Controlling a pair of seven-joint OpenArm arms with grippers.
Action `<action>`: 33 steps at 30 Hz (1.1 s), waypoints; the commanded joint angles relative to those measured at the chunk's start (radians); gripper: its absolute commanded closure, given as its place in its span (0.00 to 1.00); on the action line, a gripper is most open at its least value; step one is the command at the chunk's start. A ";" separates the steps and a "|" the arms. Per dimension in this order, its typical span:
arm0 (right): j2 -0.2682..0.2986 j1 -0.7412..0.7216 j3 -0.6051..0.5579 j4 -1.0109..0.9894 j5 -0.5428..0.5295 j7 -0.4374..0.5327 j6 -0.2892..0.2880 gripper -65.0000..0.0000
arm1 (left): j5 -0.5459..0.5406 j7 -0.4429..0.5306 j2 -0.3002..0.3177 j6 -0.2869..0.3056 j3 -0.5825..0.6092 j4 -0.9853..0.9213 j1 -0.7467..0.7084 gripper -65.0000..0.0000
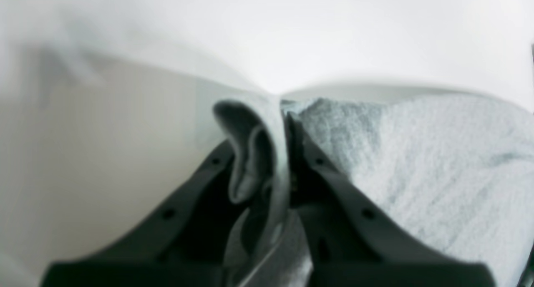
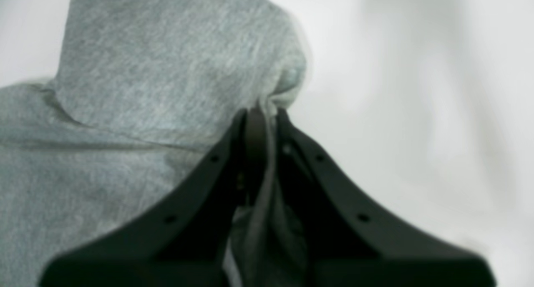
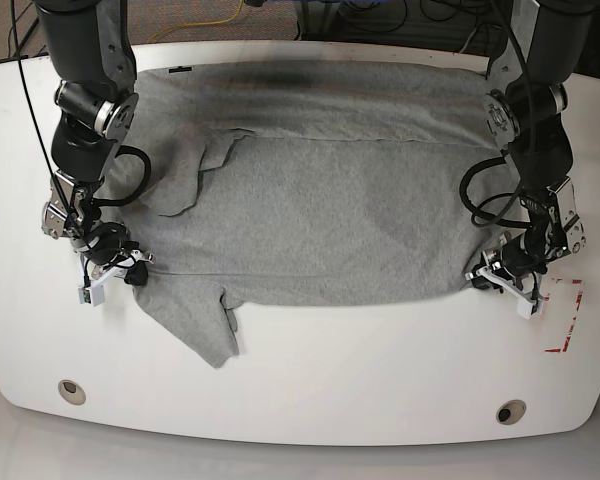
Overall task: Layout the t-shirt on the table in an organized manner, then fold the t-shirt properly
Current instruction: 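Move the left gripper to the other hem corner and grasp it, then fold the hem up toward the collar with both grippers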
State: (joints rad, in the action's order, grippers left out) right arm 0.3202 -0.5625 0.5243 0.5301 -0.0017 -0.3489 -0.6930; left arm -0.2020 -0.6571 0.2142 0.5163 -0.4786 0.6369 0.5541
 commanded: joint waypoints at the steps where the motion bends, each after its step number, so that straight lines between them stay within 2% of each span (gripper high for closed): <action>1: 0.018 -0.026 0.001 0.072 -0.001 -0.002 -0.005 1.00 | -0.004 0.000 0.014 0.011 0.001 0.059 0.024 1.00; 4: 0.017 -0.023 0.001 0.123 0.002 -0.034 -0.005 1.00 | -0.004 -0.002 0.014 0.017 0.001 0.125 0.016 1.00; 12: 0.013 -0.004 0.001 0.246 -0.001 -0.118 -0.005 1.00 | -0.004 -0.005 0.011 0.100 0.001 0.271 -0.059 1.00; 17: 0.012 -0.001 0.003 0.319 -0.002 -0.187 -0.005 1.00 | -0.004 -0.069 0.012 0.138 -0.002 0.323 -0.082 1.00; 22: 0.010 0.043 0.003 0.431 -0.004 -0.253 -0.005 1.00 | -0.006 -0.092 0.011 0.170 -0.002 0.406 -0.111 1.00; 33: -0.023 0.163 0.009 0.770 -0.004 -0.461 -0.005 1.00 | -0.006 -0.178 0.012 0.182 -0.002 0.601 -0.184 1.00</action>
State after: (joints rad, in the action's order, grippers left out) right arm 0.2741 -0.3889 0.5293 1.2312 -0.0063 -0.8074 -0.7078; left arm -0.2039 -0.8387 0.2066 0.7055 -0.4774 1.1847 0.3492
